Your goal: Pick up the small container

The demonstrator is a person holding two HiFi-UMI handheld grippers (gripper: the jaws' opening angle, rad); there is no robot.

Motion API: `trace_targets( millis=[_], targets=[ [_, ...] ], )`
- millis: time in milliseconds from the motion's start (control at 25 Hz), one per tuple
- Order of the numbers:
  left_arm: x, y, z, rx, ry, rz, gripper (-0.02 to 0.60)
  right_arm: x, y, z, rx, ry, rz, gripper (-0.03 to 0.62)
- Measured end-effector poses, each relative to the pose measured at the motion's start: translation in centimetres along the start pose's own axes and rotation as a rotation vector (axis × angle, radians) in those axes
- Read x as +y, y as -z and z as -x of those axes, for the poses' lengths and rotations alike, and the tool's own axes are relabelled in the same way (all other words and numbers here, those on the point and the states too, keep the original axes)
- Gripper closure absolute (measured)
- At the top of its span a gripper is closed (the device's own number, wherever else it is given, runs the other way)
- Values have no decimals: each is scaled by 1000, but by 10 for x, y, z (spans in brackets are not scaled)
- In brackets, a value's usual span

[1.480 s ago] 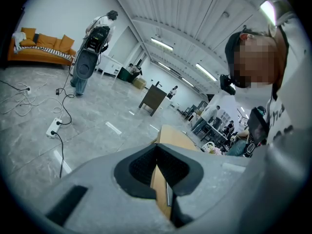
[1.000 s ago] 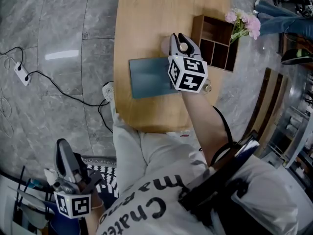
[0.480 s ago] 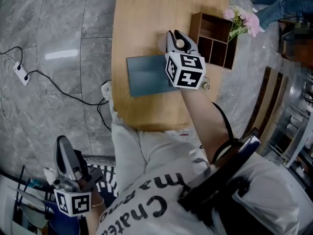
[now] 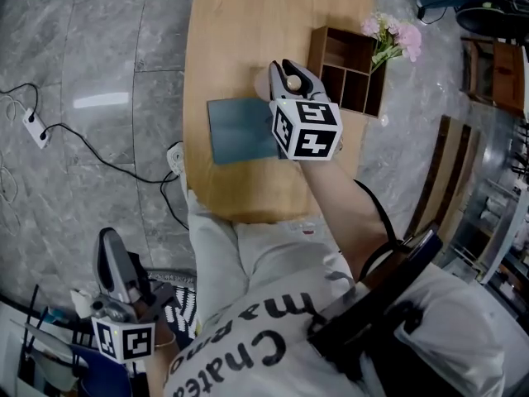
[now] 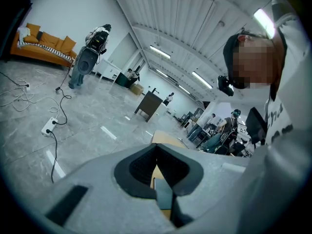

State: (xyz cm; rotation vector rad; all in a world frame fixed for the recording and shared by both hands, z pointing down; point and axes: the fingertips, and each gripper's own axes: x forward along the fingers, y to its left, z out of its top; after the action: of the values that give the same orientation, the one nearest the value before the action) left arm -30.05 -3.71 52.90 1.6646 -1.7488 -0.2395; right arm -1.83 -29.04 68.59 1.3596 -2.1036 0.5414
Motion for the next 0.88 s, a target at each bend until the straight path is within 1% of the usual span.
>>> trace_targets(
  millis=[160,320,560,760,880],
  targets=[
    [-16,-15,1,-31,23,-8,568,3,-15,23,-11,-24,8,516],
    [-29,-28,9,-48,36,-27,568,1,-31,48,-32,-24,6,516],
    [-51,-50,17,-92,56,-29,568,-6,-56,84,-52,-31,-2,516],
    [-78,-69,23,-127,90,-38,568,-12,-89,119,-86,-33,13,516],
    [-92,-81,28,-154,96,-50,568,-13,-108,145,-109,-45,33,516]
  ],
)
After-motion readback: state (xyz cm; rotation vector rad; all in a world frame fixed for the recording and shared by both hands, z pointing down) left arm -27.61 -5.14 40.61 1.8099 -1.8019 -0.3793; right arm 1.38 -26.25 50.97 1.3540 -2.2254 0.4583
